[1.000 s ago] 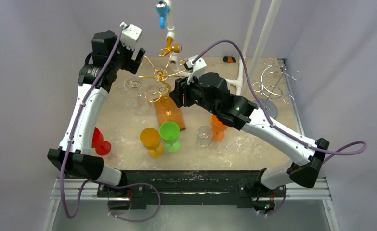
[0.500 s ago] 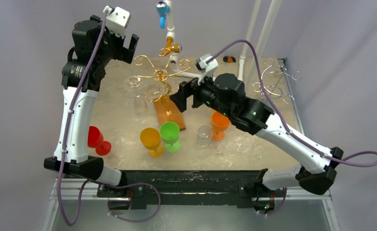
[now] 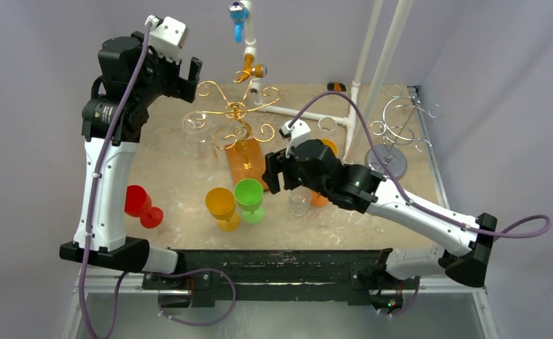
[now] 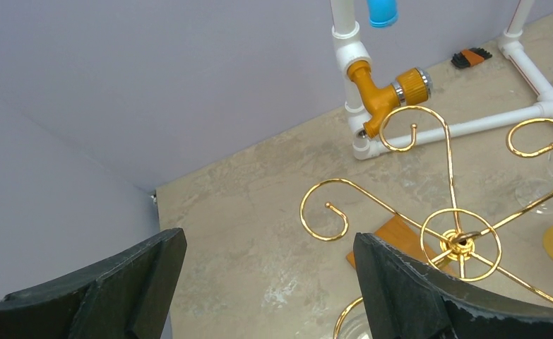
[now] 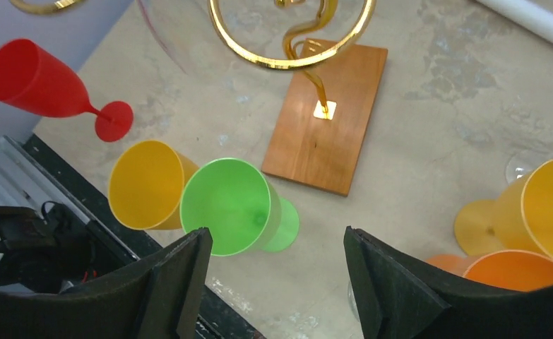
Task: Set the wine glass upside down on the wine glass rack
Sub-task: Pick up the wine glass at the center of the board.
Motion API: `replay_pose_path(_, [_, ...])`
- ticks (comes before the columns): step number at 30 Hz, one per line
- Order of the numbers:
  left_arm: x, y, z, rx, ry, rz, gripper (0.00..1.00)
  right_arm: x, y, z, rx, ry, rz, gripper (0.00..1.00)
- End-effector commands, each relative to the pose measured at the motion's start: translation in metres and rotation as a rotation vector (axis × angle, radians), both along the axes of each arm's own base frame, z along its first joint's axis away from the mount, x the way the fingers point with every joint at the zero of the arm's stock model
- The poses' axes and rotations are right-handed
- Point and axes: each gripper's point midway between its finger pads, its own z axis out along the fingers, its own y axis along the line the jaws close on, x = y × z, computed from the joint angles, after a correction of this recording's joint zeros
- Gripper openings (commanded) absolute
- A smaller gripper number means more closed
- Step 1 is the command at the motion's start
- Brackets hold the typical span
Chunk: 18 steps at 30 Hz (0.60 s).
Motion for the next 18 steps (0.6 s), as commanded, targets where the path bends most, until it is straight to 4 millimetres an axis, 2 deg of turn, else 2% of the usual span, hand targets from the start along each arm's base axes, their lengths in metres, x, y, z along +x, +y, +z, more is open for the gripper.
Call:
replay_pose_path(1, [-0.026,0.009,-0.007,-0.096,0.06,0.082,0.96,-0.007,0.005,-0.018,0.004,0.032,-0.062,0.77])
replay_pose_path(12, [-0.029,0.01,-0.004,-0.099,0.05,0.082,0.94,0.01,0.041,-0.079,-0.001,0.089,-0.141,0.7])
replay_pose_path(18, [-0.03,0.01,-0.002,-0.096,0.044,0.081,0.93,0.007,0.053,-0.11,-0.028,0.13,-0.144,0.62])
